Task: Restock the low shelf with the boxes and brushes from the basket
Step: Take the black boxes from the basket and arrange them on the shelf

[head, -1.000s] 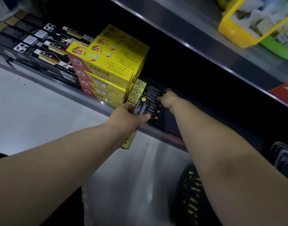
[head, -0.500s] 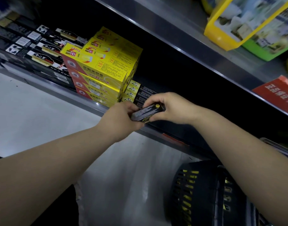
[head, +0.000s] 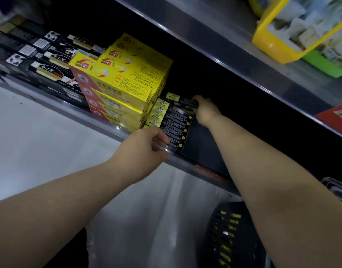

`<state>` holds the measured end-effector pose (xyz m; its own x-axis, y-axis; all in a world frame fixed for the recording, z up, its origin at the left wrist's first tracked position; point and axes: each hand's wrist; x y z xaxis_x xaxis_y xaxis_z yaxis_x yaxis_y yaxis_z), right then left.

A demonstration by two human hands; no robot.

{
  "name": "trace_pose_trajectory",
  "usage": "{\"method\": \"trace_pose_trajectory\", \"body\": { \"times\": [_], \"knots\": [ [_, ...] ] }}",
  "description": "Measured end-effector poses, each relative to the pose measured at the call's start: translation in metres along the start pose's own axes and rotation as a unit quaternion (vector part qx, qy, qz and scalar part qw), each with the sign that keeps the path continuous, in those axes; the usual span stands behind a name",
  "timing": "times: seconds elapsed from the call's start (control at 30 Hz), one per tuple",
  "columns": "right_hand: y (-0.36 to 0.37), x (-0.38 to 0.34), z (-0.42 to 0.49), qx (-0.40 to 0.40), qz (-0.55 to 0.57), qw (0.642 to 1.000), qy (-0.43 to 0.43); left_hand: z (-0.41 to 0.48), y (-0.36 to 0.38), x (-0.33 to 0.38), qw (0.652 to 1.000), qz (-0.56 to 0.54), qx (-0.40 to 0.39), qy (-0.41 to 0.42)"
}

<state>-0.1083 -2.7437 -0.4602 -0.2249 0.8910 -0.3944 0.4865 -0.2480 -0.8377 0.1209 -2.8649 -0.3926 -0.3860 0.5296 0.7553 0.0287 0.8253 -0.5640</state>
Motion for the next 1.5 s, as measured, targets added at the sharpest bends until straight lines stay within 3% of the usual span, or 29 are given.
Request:
{"method": "trace_pose_trajectory", "body": {
  "times": [0.23,0.47,0.77,0.93,1.13,1.3,1.5],
  "knots": [
    [0.027,-0.015,0.013,-0.092,-0.09,0.992,0.017,-0.006,0.004,0.006,1.0,-0.026,-0.011,0.012],
    [-0.042,-0.03,-0.064,-0.148,-0.013,0.988,-0.034,-0.019,0.014,0.04,0.998,-0.042,-0.021,0.046],
    [-0.125,0.037,-0.269,-0.045,0.303,0.947,-0.091,-0.059,0.066,0.13,0.972,-0.023,-0.044,0.23],
    [-0.124,0.123,-0.359,0.035,0.355,0.934,-0.005,-0.083,0.119,0.177,0.94,0.034,-0.08,0.33],
    [-0.091,0.261,-0.417,0.071,0.274,0.939,0.194,-0.115,0.181,0.201,0.895,0.131,-0.177,0.387],
    [-0.053,0.343,-0.426,-0.034,0.038,0.94,0.337,-0.118,0.211,0.204,0.878,0.198,-0.217,0.379],
    [-0.031,0.379,-0.417,-0.073,-0.066,0.925,0.367,-0.112,0.228,0.203,0.88,0.224,-0.23,0.35]
  ]
}}
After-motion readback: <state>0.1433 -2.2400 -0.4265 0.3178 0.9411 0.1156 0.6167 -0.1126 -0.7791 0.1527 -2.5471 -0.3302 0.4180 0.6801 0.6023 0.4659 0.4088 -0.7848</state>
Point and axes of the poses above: each hand's wrist, its own z-axis towards the middle knuckle, its own y-axis out of the palm, x = y × z, and after that the axes turned 12 degrees about z, right-handed
